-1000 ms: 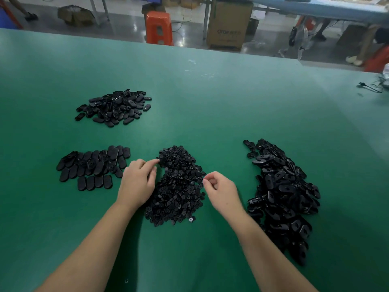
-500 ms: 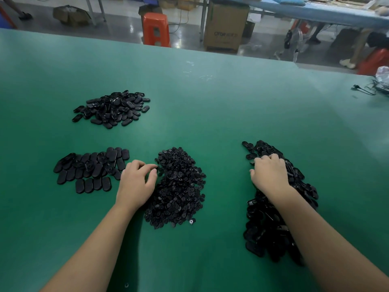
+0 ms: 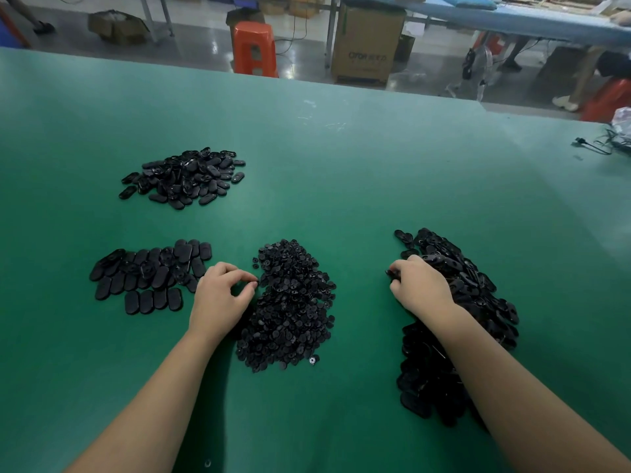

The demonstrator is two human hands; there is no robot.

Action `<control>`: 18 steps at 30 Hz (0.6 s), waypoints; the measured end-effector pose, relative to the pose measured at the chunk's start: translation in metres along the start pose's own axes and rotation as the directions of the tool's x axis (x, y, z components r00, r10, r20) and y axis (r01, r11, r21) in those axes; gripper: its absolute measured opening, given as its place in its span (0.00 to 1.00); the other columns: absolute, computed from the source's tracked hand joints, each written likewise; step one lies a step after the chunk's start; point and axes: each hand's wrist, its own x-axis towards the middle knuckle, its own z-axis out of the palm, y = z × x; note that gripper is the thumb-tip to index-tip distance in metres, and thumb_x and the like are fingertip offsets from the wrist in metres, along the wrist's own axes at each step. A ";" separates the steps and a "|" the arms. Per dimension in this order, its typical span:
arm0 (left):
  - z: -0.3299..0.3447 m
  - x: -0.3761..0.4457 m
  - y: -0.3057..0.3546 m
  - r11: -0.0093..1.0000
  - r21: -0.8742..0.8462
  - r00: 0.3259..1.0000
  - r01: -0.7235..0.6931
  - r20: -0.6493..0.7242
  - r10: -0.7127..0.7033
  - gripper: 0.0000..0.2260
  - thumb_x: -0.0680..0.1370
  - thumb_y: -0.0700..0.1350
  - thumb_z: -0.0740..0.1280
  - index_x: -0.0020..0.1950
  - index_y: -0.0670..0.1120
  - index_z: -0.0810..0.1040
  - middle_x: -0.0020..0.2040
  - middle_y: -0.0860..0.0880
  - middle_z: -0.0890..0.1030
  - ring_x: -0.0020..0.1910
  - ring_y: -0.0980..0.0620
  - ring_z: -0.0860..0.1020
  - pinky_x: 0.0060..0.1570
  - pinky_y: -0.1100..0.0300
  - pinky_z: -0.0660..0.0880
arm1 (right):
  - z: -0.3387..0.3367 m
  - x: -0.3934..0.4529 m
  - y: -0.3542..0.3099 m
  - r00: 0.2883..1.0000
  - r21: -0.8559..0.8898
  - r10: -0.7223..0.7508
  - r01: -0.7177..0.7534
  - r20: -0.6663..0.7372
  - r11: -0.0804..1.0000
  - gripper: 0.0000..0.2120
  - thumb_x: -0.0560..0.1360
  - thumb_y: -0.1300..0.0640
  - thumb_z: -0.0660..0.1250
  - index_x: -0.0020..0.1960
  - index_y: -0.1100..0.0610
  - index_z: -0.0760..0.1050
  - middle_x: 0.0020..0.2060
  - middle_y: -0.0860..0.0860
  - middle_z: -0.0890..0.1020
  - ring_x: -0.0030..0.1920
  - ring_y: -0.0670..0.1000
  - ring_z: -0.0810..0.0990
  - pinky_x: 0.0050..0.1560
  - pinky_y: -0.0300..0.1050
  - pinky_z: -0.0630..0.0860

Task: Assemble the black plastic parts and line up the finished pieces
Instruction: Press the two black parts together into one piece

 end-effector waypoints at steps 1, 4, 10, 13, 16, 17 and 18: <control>-0.001 0.000 0.000 1.000 -0.007 1.000 0.001 0.001 -0.001 0.02 0.76 0.45 0.74 0.48 0.51 0.86 0.46 0.54 0.76 0.50 0.52 0.73 0.58 0.46 0.73 | 0.000 0.001 0.001 0.999 0.033 0.015 -0.016 0.028 0.999 0.15 0.81 0.57 0.62 0.67 0.53 0.76 0.60 0.54 0.74 0.51 0.58 0.80 0.49 0.49 0.78; -0.002 -0.001 0.001 1.000 -0.025 1.000 -0.007 -0.001 0.007 0.03 0.76 0.45 0.74 0.49 0.51 0.86 0.46 0.55 0.77 0.48 0.52 0.74 0.56 0.45 0.74 | -0.001 0.002 0.002 0.998 0.090 0.035 -0.040 0.056 0.995 0.15 0.81 0.58 0.64 0.66 0.54 0.77 0.61 0.54 0.73 0.53 0.59 0.80 0.55 0.52 0.78; -0.002 -0.001 0.003 1.000 0.012 1.000 -0.005 -0.028 0.005 0.11 0.78 0.42 0.72 0.59 0.43 0.85 0.49 0.51 0.78 0.49 0.49 0.76 0.53 0.50 0.76 | -0.013 0.001 -0.002 0.997 0.266 0.041 -0.023 -0.062 0.964 0.14 0.79 0.56 0.68 0.64 0.53 0.79 0.58 0.51 0.80 0.51 0.52 0.79 0.52 0.46 0.76; -0.002 -0.003 0.003 1.000 0.007 0.999 -0.011 -0.045 0.011 0.07 0.77 0.41 0.73 0.55 0.43 0.87 0.48 0.50 0.78 0.50 0.49 0.77 0.54 0.53 0.75 | -0.014 -0.005 -0.016 0.995 0.650 0.091 -0.045 -0.037 0.759 0.13 0.80 0.59 0.68 0.64 0.56 0.78 0.50 0.47 0.82 0.41 0.47 0.79 0.42 0.39 0.75; -0.003 -0.003 0.003 1.000 -0.008 0.999 0.003 -0.045 -0.003 0.06 0.77 0.41 0.74 0.52 0.43 0.87 0.48 0.51 0.79 0.50 0.50 0.77 0.52 0.58 0.73 | -0.002 -0.021 -0.036 0.996 0.922 0.065 -0.086 0.066 0.378 0.16 0.81 0.66 0.65 0.66 0.55 0.74 0.49 0.54 0.83 0.39 0.47 0.84 0.42 0.39 0.80; -0.003 -0.003 0.003 1.000 -0.008 0.999 0.006 -0.042 -0.007 0.05 0.77 0.41 0.74 0.51 0.43 0.87 0.48 0.51 0.79 0.50 0.50 0.77 0.52 0.58 0.72 | 0.004 -0.027 -0.043 0.995 0.944 0.057 -0.091 0.076 0.318 0.17 0.80 0.67 0.65 0.66 0.53 0.73 0.49 0.55 0.83 0.41 0.48 0.85 0.45 0.40 0.81; -0.003 -0.002 0.004 1.000 -0.006 0.999 0.009 -0.038 -0.009 0.04 0.77 0.41 0.74 0.50 0.43 0.87 0.48 0.51 0.78 0.50 0.50 0.77 0.52 0.58 0.72 | 0.011 -0.033 -0.049 0.995 0.961 0.057 -0.093 0.081 0.261 0.16 0.80 0.67 0.65 0.65 0.54 0.74 0.49 0.56 0.83 0.43 0.49 0.86 0.47 0.41 0.82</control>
